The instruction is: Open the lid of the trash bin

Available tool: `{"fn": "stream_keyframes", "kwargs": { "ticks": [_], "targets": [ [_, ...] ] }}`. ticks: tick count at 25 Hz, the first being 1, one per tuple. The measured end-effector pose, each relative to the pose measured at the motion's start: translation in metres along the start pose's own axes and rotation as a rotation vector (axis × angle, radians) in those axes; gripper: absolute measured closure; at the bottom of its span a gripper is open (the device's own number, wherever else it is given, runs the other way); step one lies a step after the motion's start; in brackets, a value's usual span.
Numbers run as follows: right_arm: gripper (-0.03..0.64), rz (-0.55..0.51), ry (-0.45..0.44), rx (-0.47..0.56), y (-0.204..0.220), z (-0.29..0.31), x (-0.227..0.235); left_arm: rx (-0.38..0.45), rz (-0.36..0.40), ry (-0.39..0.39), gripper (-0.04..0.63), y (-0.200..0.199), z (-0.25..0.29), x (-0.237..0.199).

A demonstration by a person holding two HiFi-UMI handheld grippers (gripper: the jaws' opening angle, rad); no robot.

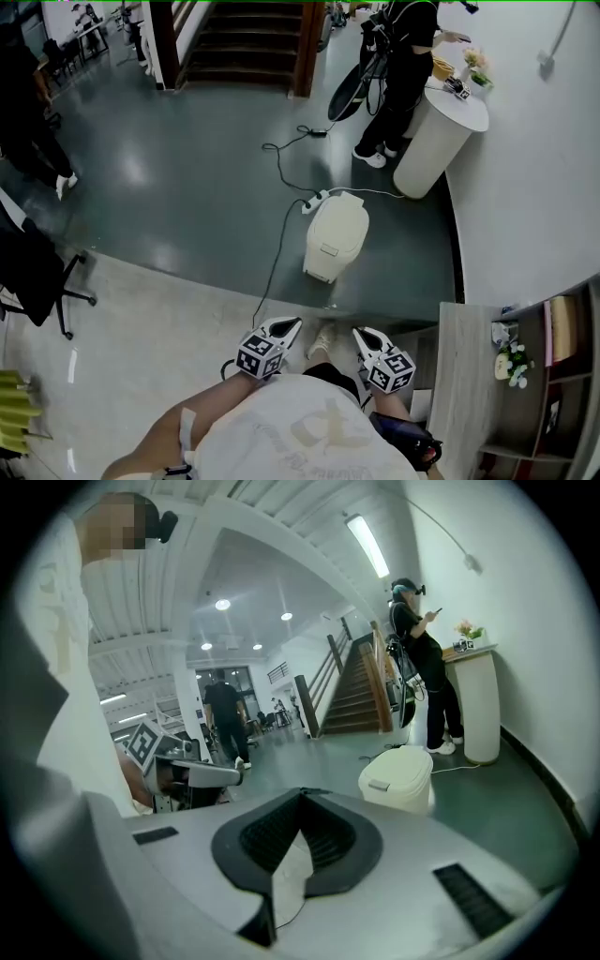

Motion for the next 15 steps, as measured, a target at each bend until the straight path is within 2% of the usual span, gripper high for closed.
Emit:
{"fn": "stream_keyframes", "kwargs": {
  "ticks": [8,15],
  "targets": [
    [0.614,0.011,-0.025,0.037,-0.009,0.011,-0.001,0.031,-0.019,-0.043,0.581,-0.001,-0.011,-0.011],
    [0.614,0.023,-0.006,0.033,-0.007,0.012,0.003,0.033,-0.024,-0.052,0.580,-0.001,-0.010,-0.013]
  ]
}}
Point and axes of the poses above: the fingertips, and each gripper's own axes: z forward along the fingers, x to its right, y out of its underside, the point moved 4 cm from there along -z, backward along the fingers, and after that the axes turned 3 degrees about -z, right-handed, at the moved point
